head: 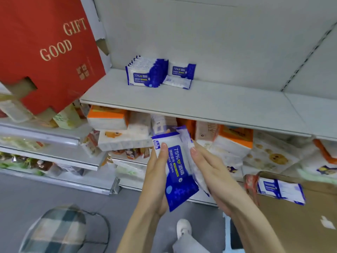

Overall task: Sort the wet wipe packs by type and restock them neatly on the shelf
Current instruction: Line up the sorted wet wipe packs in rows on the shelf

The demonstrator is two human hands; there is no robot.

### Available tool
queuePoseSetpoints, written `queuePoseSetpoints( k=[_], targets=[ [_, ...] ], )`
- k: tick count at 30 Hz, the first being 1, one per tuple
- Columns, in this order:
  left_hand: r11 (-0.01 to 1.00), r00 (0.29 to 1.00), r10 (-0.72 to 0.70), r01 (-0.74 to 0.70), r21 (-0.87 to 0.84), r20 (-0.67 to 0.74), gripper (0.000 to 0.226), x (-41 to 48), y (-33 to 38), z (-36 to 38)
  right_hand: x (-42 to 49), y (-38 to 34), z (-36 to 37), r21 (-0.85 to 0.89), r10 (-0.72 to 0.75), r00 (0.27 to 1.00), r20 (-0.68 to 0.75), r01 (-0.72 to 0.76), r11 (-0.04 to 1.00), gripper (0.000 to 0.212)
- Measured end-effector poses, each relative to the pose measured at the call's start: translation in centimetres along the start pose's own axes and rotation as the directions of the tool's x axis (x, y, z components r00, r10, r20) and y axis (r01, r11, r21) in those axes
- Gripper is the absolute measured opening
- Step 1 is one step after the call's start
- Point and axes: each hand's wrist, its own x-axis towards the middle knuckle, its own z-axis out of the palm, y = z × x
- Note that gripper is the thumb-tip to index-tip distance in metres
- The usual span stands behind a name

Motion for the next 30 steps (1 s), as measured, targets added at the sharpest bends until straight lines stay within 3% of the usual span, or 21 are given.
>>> queuePoseSetpoints(
  k=[5, 10, 14, 18, 20, 23, 26, 30],
  targets=[
    [0.997, 0.999, 0.052, -0.053, -0.058, -0.016, 0.035, 0.8, 1.1, -0.4, 2.4, -0.4, 0.6, 0.031, 0.047, 0.994, 0.103, -0.051, 0.998, 0.044],
    [0.988, 0.989, 0.148, -0.147, -0.05, 0.012, 0.041, 3.3, 1.8, 0.0, 5.4, -1.2, 0.4, 0.02, 0.053, 0.984, 0.169, -0.057, 0.998, 0.027],
    [0.974, 0.974, 0.226, -0.226, -0.037, 0.002, 0.051, 6.1, 2.9, 1.4, 9.1, -1.1, -1.5, -0.05, 0.02, 0.983, 0.181, -0.011, 0.999, 0.044],
    [0.982, 0.979, 0.188, -0.186, 0.037, -0.072, 0.017, 10.5, 4.4, 3.0, 13.8, -2.1, -3.2, -0.054, 0.016, 0.997, 0.076, -0.012, 0.998, 0.06],
    [0.984, 0.981, 0.158, -0.147, 0.096, -0.112, 0.012, 13.2, 5.0, 3.8, 16.4, -2.9, -4.1, -0.116, 0.006, 1.0, 0.005, -0.006, 0.993, 0.065],
    [0.987, 0.979, 0.141, -0.127, 0.1, -0.147, 0.01, 17.3, 6.0, 5.2, 20.4, -3.5, -6.3, -0.167, -0.031, 0.995, -0.096, 0.014, 0.986, 0.049],
    [0.99, 0.978, 0.135, -0.127, 0.065, -0.156, 0.015, 21.1, 7.0, 6.8, 24.0, -4.2, -8.7, -0.155, 0.027, 0.997, -0.068, -0.038, 0.987, 0.027],
    [0.993, 0.979, 0.112, -0.108, 0.037, -0.17, 0.016, 24.7, 7.8, 8.0, 27.5, -4.7, -11.0, -0.132, 0.146, 0.989, 0.029, -0.141, 0.981, 0.039]
  ],
)
